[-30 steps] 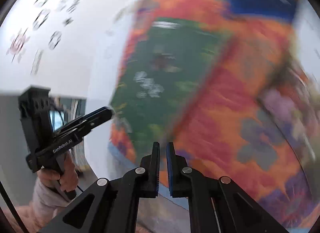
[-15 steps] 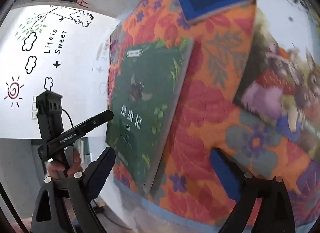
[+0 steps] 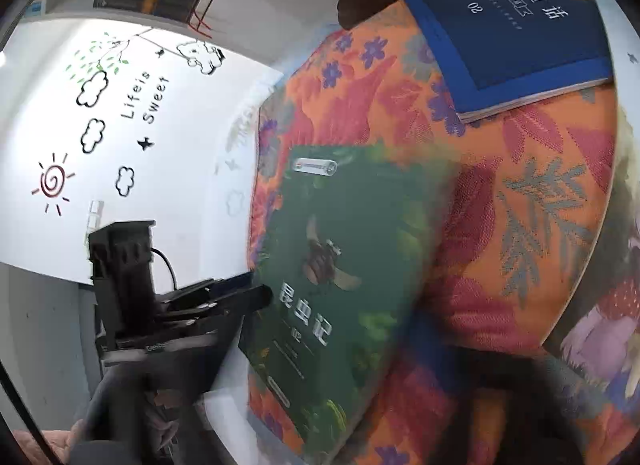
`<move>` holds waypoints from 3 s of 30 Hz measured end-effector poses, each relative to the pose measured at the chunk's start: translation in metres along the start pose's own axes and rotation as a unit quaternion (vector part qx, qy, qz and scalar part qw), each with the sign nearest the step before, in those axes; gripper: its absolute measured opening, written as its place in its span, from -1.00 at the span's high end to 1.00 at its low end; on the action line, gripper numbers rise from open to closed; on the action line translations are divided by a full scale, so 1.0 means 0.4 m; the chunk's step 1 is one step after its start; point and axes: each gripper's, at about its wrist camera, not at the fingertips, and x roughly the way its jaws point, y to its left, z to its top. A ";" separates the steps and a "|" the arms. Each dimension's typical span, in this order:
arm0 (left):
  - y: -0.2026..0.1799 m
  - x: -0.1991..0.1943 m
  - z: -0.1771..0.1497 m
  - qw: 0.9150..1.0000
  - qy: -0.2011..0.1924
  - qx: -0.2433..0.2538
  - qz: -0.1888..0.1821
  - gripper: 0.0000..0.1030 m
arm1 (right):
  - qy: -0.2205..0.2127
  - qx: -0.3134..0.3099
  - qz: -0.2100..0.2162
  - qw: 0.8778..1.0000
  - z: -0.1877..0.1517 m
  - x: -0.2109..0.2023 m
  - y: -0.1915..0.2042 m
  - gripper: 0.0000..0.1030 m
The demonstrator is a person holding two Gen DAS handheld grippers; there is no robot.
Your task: Organize books
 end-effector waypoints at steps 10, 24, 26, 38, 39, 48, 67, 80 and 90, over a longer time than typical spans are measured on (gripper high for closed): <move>-0.011 -0.082 -0.069 0.999 -0.046 -0.020 -0.001 0.59 | 0.020 -0.057 -0.046 0.997 -0.001 0.004 0.090 0.86; 0.018 -0.073 -0.165 0.995 -0.032 -0.082 0.044 0.59 | 0.093 -0.096 -0.080 0.988 0.016 0.126 0.137 0.86; 0.014 -0.066 -0.167 0.995 -0.028 -0.077 0.058 0.59 | 0.091 -0.093 -0.092 0.987 0.018 0.140 0.130 0.81; 0.016 -0.054 -0.172 0.993 -0.017 -0.088 0.081 0.59 | 0.100 -0.096 -0.115 0.984 0.008 0.154 0.131 0.64; 0.013 -0.054 -0.174 0.992 -0.017 -0.087 0.084 0.58 | 0.101 -0.101 -0.118 0.983 0.011 0.157 0.134 0.63; 0.005 -0.075 -0.181 0.986 -0.024 -0.098 0.130 0.56 | 0.101 -0.103 -0.130 0.981 0.026 0.137 0.135 0.54; -0.349 -0.260 -0.124 0.979 -0.136 -0.061 0.139 0.40 | -0.155 -0.265 -0.122 0.944 -0.044 -0.524 0.341 -0.65; -0.714 -0.124 0.003 0.990 -0.106 0.028 0.086 0.40 | -0.127 -0.151 -0.272 0.942 -0.224 -0.750 -0.111 -0.58; -1.021 0.145 0.052 0.996 -0.029 0.081 0.026 0.39 | -0.143 -0.013 -0.267 0.953 -0.235 -0.933 -0.466 -0.58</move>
